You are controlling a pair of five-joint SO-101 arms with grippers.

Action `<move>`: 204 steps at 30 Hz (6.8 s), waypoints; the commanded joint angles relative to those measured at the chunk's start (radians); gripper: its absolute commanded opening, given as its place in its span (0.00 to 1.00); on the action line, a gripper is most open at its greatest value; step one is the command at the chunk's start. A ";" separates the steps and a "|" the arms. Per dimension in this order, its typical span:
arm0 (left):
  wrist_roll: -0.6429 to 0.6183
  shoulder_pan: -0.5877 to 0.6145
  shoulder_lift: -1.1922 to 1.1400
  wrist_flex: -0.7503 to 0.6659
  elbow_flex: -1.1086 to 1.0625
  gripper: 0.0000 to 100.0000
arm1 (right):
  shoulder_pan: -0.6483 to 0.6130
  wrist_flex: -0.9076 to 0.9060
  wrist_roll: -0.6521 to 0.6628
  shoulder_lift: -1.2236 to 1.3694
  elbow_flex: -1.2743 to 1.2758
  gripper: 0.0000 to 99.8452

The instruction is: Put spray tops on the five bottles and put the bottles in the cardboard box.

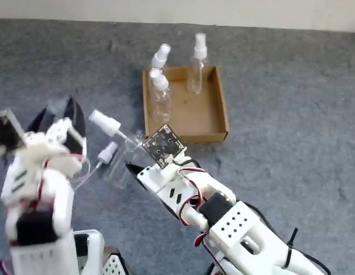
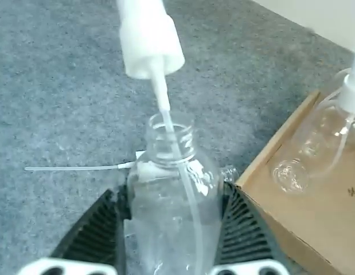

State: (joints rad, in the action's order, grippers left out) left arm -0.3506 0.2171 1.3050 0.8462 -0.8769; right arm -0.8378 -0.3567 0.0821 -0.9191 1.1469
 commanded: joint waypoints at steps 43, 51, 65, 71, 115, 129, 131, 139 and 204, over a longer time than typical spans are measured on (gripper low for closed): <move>0.190 -0.125 -0.130 0.074 -0.076 0.07 | 0.013 0.021 -0.014 -0.127 0.042 0.00; 0.195 -0.297 -0.122 0.072 -0.073 0.07 | -0.018 0.018 -0.012 -0.193 0.133 0.00; 0.189 -0.206 -0.059 0.068 -0.031 0.07 | -0.022 0.018 -0.012 -0.193 0.137 0.00; 0.186 -0.197 0.101 0.130 -0.024 0.14 | -0.004 0.019 -0.012 -0.193 0.137 0.00; 0.233 -0.440 0.073 0.081 -0.153 0.08 | 0.045 0.019 -0.014 -0.193 0.137 0.00; 0.235 -0.328 0.074 0.074 -0.171 0.09 | 0.188 0.019 -0.100 -0.193 0.134 0.00; 0.235 -0.328 0.074 0.074 -0.202 0.09 | 0.208 0.022 -0.098 -0.193 0.131 0.00; 0.235 -0.326 0.070 0.041 -0.228 0.09 | 0.274 -0.021 -0.101 -0.189 -0.007 0.00; 0.285 -0.443 0.074 -0.043 -0.326 0.20 | 0.608 -0.608 0.064 0.372 -0.895 0.00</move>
State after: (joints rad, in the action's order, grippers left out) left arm -0.0760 -0.2125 1.3740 0.8278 -1.2052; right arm -0.2885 -1.0349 0.1266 -0.6183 0.2309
